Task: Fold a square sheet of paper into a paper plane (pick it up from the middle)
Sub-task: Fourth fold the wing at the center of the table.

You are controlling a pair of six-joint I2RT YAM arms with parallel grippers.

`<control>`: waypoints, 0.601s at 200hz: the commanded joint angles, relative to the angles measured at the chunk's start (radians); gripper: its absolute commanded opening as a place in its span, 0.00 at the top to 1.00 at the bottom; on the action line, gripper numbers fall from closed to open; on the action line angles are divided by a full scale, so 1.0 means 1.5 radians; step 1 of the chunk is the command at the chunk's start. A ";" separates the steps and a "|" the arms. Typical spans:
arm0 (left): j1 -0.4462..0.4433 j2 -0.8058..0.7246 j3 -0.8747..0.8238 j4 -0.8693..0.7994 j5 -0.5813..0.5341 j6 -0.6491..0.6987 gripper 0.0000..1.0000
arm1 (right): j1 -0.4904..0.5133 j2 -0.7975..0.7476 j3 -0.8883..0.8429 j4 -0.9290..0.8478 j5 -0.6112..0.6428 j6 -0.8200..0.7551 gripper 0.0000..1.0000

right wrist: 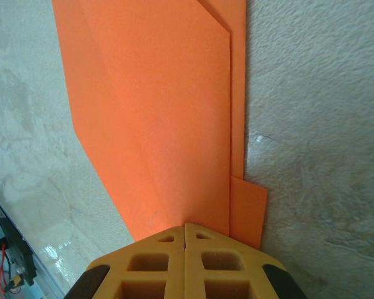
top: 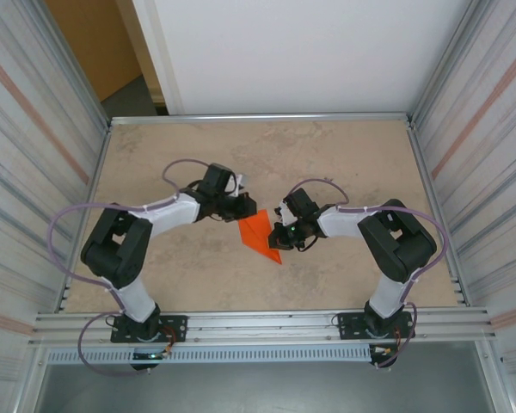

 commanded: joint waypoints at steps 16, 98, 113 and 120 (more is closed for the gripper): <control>-0.027 0.065 0.018 -0.032 -0.024 -0.022 0.92 | -0.004 0.014 -0.023 -0.097 0.021 -0.016 0.95; -0.048 0.134 0.076 -0.164 -0.109 -0.011 0.95 | -0.015 -0.050 0.017 -0.053 -0.063 -0.041 0.93; -0.050 0.137 0.083 -0.176 -0.118 -0.011 0.96 | -0.013 -0.035 0.033 -0.058 -0.060 -0.047 0.93; -0.051 0.140 0.087 -0.183 -0.124 -0.012 0.96 | -0.012 -0.025 0.038 -0.062 -0.053 -0.048 0.93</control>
